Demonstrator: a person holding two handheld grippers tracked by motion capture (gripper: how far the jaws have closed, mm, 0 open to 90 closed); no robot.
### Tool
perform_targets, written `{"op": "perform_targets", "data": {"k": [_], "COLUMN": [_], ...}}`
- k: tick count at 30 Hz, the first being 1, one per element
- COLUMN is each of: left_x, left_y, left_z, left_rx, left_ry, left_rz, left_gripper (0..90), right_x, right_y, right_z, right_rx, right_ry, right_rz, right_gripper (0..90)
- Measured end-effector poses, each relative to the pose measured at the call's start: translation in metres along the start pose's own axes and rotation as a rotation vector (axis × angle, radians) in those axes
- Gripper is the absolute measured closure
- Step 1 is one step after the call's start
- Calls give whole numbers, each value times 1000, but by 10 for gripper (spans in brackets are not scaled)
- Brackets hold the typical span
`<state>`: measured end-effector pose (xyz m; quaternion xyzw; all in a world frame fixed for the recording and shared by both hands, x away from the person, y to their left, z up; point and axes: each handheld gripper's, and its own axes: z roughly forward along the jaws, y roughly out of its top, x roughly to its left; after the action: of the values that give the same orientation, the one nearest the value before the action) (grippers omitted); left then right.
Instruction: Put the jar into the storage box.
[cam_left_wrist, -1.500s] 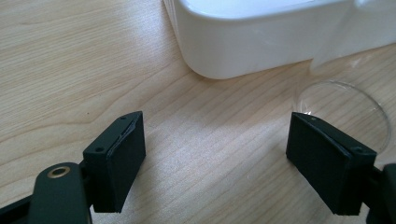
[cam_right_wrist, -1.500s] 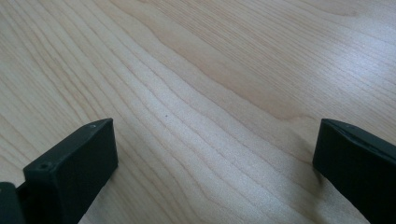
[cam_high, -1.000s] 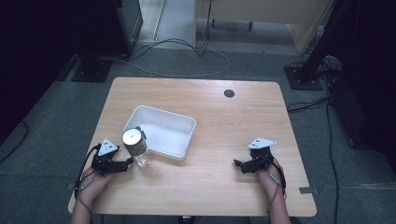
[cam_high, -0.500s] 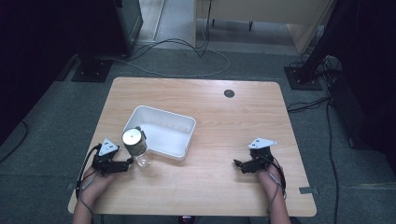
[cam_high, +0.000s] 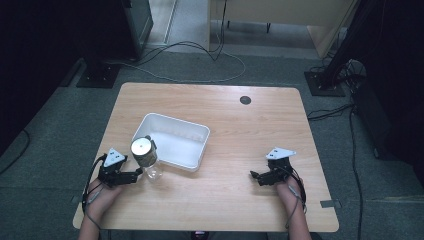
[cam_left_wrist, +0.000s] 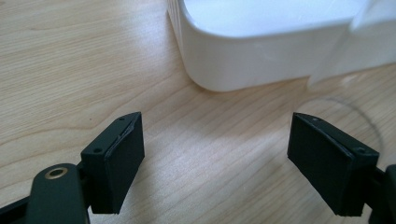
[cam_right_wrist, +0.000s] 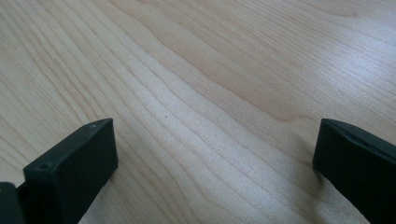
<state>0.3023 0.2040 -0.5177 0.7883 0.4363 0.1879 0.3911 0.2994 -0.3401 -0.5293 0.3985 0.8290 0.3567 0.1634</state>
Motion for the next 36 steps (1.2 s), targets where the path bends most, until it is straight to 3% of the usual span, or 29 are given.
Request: {"op": "perform_targets", "data": {"k": [17, 22, 28, 32, 36], "left_x": [5, 0, -1, -3, -4], "left_y": [2, 3, 5, 8, 10], "left_z": [-13, -18, -22, -30, -36], "left_rx": [2, 6, 6, -10, -22], "left_ry": [-43, -34, -70, -72, -86], "left_rz": [5, 66, 51, 86, 77], "left_gripper": [186, 187, 187, 187, 187], "right_x": [0, 0, 0, 0, 0], "right_y": [0, 0, 0, 0, 0], "right_z": [0, 0, 0, 0, 0], "right_rx": [-1, -1, -1, -1, -1], "right_ry": [0, 0, 0, 0, 0], "right_rz": [2, 2, 2, 2, 2], "right_gripper": [0, 0, 0, 0, 0]}}
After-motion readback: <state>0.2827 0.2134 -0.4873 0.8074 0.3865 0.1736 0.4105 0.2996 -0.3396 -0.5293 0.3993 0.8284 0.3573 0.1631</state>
